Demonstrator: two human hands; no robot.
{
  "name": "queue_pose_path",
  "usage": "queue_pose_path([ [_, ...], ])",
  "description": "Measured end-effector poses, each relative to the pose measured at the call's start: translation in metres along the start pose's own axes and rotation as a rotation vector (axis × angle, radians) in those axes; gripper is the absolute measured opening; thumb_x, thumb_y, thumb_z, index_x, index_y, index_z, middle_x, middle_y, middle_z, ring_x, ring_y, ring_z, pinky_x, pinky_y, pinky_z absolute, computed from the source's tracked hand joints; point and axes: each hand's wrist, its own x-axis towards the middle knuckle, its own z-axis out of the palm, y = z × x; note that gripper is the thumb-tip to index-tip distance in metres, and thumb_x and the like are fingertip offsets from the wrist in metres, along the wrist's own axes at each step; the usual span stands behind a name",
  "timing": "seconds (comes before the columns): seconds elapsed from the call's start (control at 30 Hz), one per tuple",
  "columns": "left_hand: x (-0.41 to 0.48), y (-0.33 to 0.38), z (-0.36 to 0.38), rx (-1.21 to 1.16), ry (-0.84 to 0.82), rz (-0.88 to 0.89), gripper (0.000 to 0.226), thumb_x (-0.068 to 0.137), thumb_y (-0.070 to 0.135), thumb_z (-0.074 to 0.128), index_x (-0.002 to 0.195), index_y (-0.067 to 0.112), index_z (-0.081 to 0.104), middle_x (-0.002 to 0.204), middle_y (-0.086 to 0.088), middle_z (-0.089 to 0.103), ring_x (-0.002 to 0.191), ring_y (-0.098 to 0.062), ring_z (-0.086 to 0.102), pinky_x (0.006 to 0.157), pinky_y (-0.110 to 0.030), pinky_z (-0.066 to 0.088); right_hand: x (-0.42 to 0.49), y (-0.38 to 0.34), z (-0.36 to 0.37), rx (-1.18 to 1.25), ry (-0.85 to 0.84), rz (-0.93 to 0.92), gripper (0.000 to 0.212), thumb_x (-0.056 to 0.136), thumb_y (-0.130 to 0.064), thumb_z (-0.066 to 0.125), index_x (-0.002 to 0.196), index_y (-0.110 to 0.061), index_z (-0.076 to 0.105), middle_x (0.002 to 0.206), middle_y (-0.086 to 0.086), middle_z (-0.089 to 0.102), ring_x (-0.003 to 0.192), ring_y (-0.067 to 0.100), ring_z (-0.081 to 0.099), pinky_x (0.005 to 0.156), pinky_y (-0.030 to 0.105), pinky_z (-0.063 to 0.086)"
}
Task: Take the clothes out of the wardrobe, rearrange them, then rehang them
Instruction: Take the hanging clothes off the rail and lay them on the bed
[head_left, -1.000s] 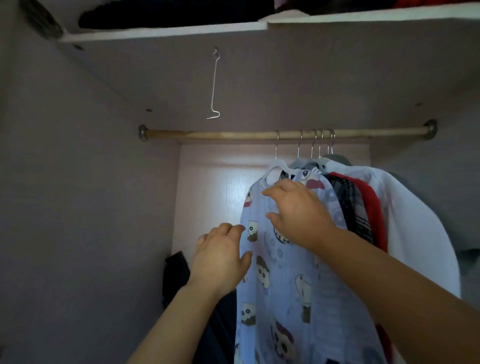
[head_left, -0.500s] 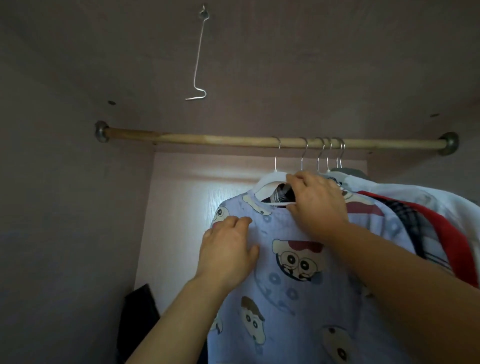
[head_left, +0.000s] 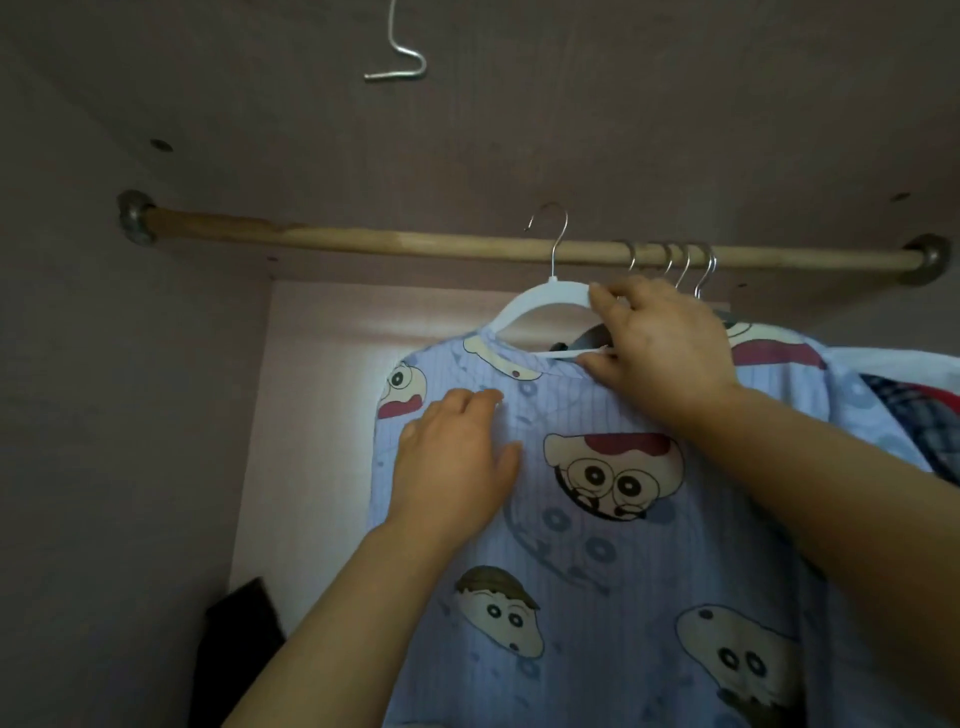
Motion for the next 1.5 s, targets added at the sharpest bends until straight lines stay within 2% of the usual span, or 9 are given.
queue_pose_path([
  [0.23,-0.008,0.005,-0.012,-0.043,0.172,-0.007,0.055,0.090,0.037,0.053,0.140,0.020,0.039,0.140,0.000,0.041,0.130,-0.018,0.035,0.106,-0.033,0.026,-0.019,-0.005,-0.001,0.087,0.170,-0.077,0.067,0.066,-0.037,0.080,0.119,-0.001,0.060,0.111,0.017,0.063,0.091,0.037,0.061,0.074,0.042,0.050],
  [0.4,-0.021,0.010,-0.026,-0.043,0.292,-0.017,0.064,0.084,0.038,0.064,0.138,0.015,0.041,0.137,-0.005,0.044,0.127,-0.023,0.038,0.105,-0.037,0.029,-0.053,-0.017,-0.020,0.211,0.243,-0.104,0.066,0.066,-0.040,0.076,0.119,-0.003,0.060,0.111,0.014,0.065,0.094,0.034,0.063,0.075,0.042,0.051],
  [0.6,-0.080,0.019,-0.037,0.041,0.119,-0.047,0.081,0.077,0.056,0.062,0.143,0.021,0.032,0.139,0.001,0.043,0.129,-0.019,0.036,0.110,-0.042,0.026,-0.127,-0.027,-0.035,0.359,0.212,-0.137,0.065,0.069,-0.036,0.075,0.120,0.000,0.060,0.110,0.015,0.065,0.085,0.033,0.064,0.068,0.040,0.054],
  [0.77,-0.160,0.027,-0.034,0.081,0.027,-0.052,0.077,0.073,0.058,0.065,0.135,0.016,0.044,0.118,0.001,0.060,0.108,-0.019,0.054,0.097,-0.044,0.042,-0.197,-0.040,-0.048,0.422,0.174,-0.180,0.055,0.082,-0.042,0.055,0.118,-0.001,0.061,0.110,0.013,0.065,0.082,0.027,0.064,0.065,0.035,0.052],
  [0.83,-0.195,0.034,-0.035,0.077,0.044,-0.071,0.075,0.070,0.061,0.056,0.129,0.015,0.048,0.110,0.001,0.064,0.099,-0.019,0.058,0.089,-0.041,0.045,-0.229,-0.046,-0.055,0.439,0.151,-0.186,0.055,0.082,-0.043,0.051,0.117,-0.002,0.061,0.109,0.011,0.066,0.080,0.026,0.064,0.065,0.033,0.051],
  [1.07,-0.278,0.065,-0.048,0.033,-0.055,-0.096,0.073,0.066,0.063,0.052,0.124,0.019,0.052,0.107,0.005,0.066,0.099,-0.007,0.046,0.088,-0.036,0.042,-0.324,-0.056,-0.096,0.476,0.033,-0.109,0.054,0.083,-0.046,0.051,0.122,-0.008,0.052,0.111,0.008,0.066,0.083,0.023,0.063,0.064,0.032,0.051],
  [1.27,-0.339,0.102,-0.079,-0.093,-0.130,0.008,0.070,0.070,0.063,0.050,0.123,0.017,0.055,0.103,0.003,0.066,0.096,-0.011,0.047,0.086,-0.029,0.033,-0.402,-0.058,-0.177,0.434,-0.107,0.023,0.051,0.092,-0.048,0.042,0.125,-0.009,0.048,0.114,0.010,0.064,0.087,0.023,0.056,0.064,0.035,0.053],
  [1.4,-0.383,0.130,-0.109,-0.197,-0.164,0.127,0.069,0.071,0.061,0.051,0.126,0.019,0.048,0.103,0.001,0.066,0.095,-0.017,0.054,0.085,-0.037,0.045,-0.450,-0.065,-0.255,0.335,-0.165,0.131,0.050,0.092,-0.047,0.043,0.124,-0.009,0.049,0.113,0.011,0.065,0.088,0.023,0.056,0.066,0.033,0.053],
  [1.5,-0.417,0.155,-0.139,-0.299,-0.221,0.188,0.070,0.071,0.061,0.051,0.126,0.018,0.050,0.103,0.001,0.066,0.093,-0.020,0.060,0.085,-0.039,0.044,-0.484,-0.073,-0.326,0.220,-0.230,0.199,0.049,0.093,-0.049,0.039,0.123,-0.011,0.049,0.110,0.011,0.066,0.083,0.023,0.058,0.064,0.031,0.052],
])
